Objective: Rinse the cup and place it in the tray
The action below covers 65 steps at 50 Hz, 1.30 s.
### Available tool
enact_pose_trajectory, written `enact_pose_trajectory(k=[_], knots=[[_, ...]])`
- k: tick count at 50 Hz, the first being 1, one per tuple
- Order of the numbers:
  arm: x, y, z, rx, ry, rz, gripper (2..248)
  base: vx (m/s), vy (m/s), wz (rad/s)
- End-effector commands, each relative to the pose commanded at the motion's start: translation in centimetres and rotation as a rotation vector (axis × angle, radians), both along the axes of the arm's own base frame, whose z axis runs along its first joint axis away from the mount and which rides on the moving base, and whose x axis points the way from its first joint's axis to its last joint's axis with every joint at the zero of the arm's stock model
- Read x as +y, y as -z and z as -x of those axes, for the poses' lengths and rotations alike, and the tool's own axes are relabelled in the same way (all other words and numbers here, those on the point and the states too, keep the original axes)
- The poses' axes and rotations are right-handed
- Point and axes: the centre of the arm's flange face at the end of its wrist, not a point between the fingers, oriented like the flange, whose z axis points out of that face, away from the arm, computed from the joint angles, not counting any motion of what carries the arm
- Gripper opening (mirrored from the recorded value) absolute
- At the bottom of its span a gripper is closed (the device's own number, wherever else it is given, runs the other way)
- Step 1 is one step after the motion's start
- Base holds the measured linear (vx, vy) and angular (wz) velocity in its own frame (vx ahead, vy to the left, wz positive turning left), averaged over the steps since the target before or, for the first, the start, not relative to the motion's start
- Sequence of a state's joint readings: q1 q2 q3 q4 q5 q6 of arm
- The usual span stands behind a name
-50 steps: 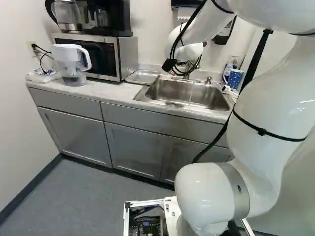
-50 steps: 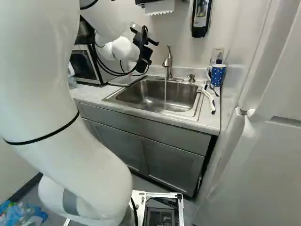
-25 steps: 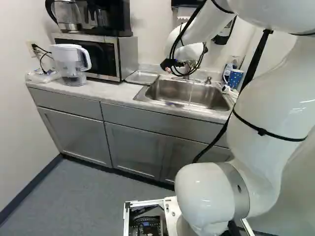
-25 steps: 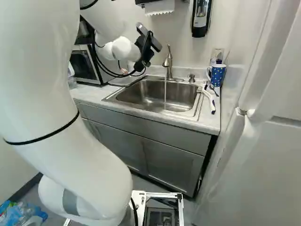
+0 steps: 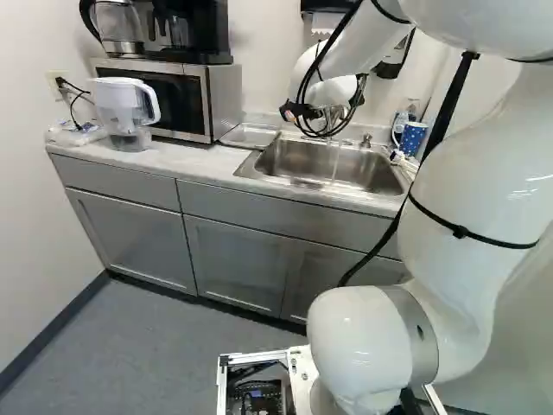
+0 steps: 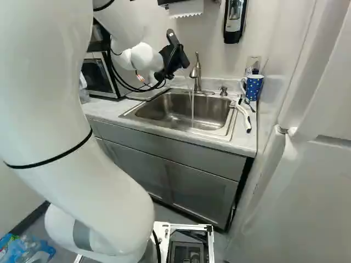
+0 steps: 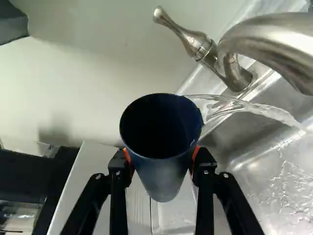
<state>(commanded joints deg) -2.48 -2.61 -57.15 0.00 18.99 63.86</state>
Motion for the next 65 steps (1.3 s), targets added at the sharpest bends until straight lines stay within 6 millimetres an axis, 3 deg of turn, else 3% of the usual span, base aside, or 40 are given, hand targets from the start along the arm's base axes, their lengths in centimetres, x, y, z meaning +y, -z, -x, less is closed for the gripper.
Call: enact_pose_trajectory(k=[65], knots=[[0.0,0.0,0.0,-0.027,0.185,-0.625,125,0.0,0.0,0.0]])
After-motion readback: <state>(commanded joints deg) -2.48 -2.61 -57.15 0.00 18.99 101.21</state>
